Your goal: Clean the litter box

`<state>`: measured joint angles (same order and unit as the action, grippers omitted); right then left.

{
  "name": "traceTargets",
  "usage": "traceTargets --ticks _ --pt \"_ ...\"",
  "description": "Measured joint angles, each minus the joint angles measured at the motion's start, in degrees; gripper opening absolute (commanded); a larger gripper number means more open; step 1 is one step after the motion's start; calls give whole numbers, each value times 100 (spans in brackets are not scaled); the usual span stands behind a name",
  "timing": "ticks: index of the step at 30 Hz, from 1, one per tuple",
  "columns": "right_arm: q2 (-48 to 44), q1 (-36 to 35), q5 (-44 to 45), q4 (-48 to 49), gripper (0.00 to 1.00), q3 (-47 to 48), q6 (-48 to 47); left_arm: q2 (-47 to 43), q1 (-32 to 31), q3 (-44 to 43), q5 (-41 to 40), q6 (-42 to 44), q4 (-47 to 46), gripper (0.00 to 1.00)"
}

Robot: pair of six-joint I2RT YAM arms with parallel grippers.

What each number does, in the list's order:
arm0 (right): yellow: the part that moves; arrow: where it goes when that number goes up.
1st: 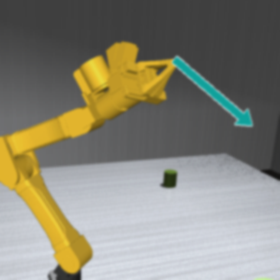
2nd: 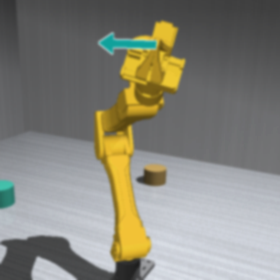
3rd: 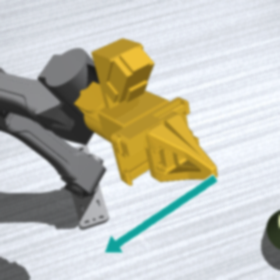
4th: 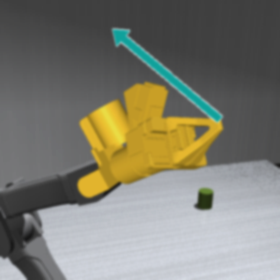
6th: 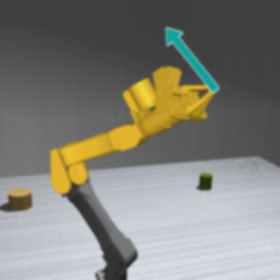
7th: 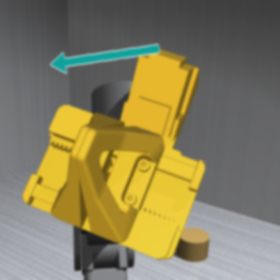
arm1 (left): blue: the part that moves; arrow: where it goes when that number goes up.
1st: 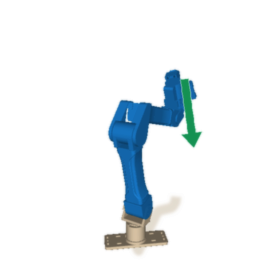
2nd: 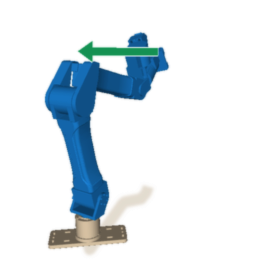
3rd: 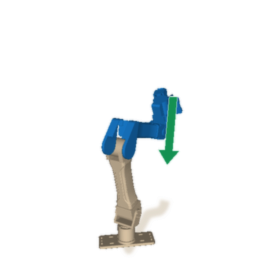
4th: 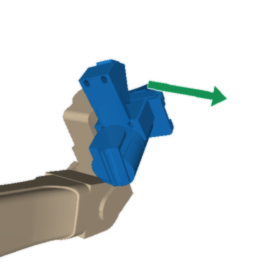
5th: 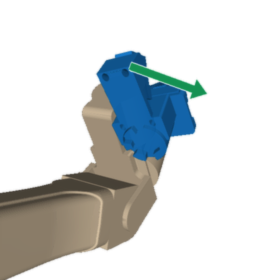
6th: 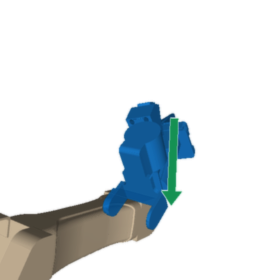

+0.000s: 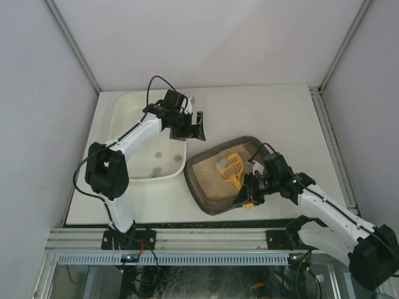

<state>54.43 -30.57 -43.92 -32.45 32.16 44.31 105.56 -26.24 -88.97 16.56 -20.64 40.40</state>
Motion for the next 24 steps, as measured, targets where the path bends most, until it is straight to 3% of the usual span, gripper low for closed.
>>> traceTargets --ticks 6,12,24 --pt "-568 -267 223 352 0 -507 205 -330 0 11 -247 243 26 100" --pt "-1252 -404 595 1473 0 -1349 586 -529 0 245 -463 442 59 100" --pt "-1316 -378 951 2962 0 -1792 1043 -673 0 614 -636 529 48 100"
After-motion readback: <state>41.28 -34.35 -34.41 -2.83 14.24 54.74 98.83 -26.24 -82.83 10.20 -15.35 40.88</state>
